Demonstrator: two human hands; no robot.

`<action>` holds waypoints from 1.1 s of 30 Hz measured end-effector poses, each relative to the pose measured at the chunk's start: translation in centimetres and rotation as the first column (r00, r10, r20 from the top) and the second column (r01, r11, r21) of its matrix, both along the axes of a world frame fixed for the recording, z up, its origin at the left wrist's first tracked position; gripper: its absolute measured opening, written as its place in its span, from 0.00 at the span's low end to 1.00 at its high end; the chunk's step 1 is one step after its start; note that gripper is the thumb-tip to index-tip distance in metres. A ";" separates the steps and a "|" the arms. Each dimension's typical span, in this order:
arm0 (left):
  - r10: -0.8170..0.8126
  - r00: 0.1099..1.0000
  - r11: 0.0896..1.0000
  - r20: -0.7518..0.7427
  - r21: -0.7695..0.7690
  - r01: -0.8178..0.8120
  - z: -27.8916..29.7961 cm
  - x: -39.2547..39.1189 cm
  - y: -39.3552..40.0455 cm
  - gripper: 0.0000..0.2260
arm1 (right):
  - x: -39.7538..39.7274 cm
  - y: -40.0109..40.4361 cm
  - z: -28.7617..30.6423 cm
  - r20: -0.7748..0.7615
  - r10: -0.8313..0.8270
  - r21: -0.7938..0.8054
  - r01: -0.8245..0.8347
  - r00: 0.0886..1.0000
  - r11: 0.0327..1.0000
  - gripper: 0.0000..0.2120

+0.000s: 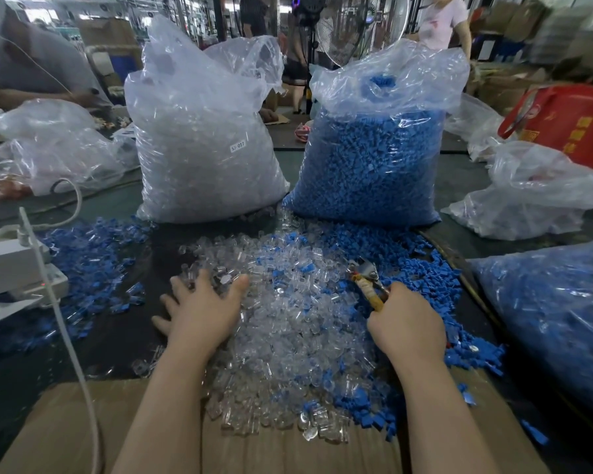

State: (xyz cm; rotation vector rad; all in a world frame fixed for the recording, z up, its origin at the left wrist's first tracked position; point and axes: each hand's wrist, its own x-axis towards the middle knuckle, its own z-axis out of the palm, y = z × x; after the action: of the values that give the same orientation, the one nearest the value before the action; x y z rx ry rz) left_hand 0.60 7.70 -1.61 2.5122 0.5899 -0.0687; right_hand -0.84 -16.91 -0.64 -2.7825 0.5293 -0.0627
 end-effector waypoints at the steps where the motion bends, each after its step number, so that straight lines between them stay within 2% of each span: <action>1: -0.075 0.997 0.997 -0.019 -0.024 0.074 0.1 -0.1 -0.3 0.40 | 0.0 0.0 0.0 0.018 -0.005 0.015 0.004 1.000 1.000 0.08; 4: -0.304 0.948 0.935 0.096 -0.158 0.316 0.7 -0.3 -1.8 0.37 | 0.2 0.0 0.0 0.062 -0.001 0.069 -0.003 0.998 0.998 0.07; 6: -0.407 0.906 0.906 0.118 -0.078 0.417 1.3 -0.5 -2.8 0.31 | 0.4 0.1 0.0 0.094 0.012 0.113 -0.023 0.995 0.993 0.07; 8: -0.464 0.873 0.885 0.149 0.044 0.463 1.5 -0.5 -3.5 0.24 | 0.5 0.1 -0.1 0.152 0.018 0.174 -0.045 0.988 0.984 0.07; 12: -0.502 0.815 0.856 0.288 0.028 0.517 1.6 -0.6 -5.0 0.13 | 0.5 0.5 0.0 0.288 0.014 0.307 -0.106 0.957 0.946 0.07; 16: -0.542 0.780 0.840 0.313 0.159 0.519 1.6 -0.6 -5.6 0.08 | 0.4 1.0 0.0 0.355 0.033 0.344 -0.163 0.934 0.925 0.12; 18: -0.543 0.779 0.840 0.314 0.208 0.502 1.5 -0.6 -5.9 0.09 | 0.5 1.2 0.0 0.371 0.039 0.363 -0.184 0.928 0.913 0.13; 22: -0.504 0.831 0.859 0.234 0.241 0.452 1.5 -0.6 -6.1 0.13 | 0.5 1.6 -0.3 0.404 0.054 0.377 -0.220 0.913 0.900 0.12; 26: -0.447 0.851 0.892 0.276 0.206 0.401 1.9 -0.7 -6.0 0.08 | 0.6 1.7 -0.4 0.421 0.027 0.402 -0.213 0.906 0.891 0.11; 30: -0.358 0.836 0.930 0.415 0.081 0.358 2.2 -0.9 -6.5 0.07 | 0.6 1.6 -0.2 0.444 -0.009 0.443 -0.211 0.896 0.871 0.08; 33: -0.253 0.815 0.925 0.521 -0.118 0.362 2.4 -1.1 -7.0 0.04 | 0.5 1.6 -0.1 0.456 -0.012 0.492 -0.240 0.890 0.837 0.07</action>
State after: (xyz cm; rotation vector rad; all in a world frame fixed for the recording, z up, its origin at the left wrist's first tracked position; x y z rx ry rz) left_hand -0.48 0.71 0.78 2.2583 -0.0443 0.3725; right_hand -0.29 -15.34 -0.75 -2.1375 0.2066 -0.4412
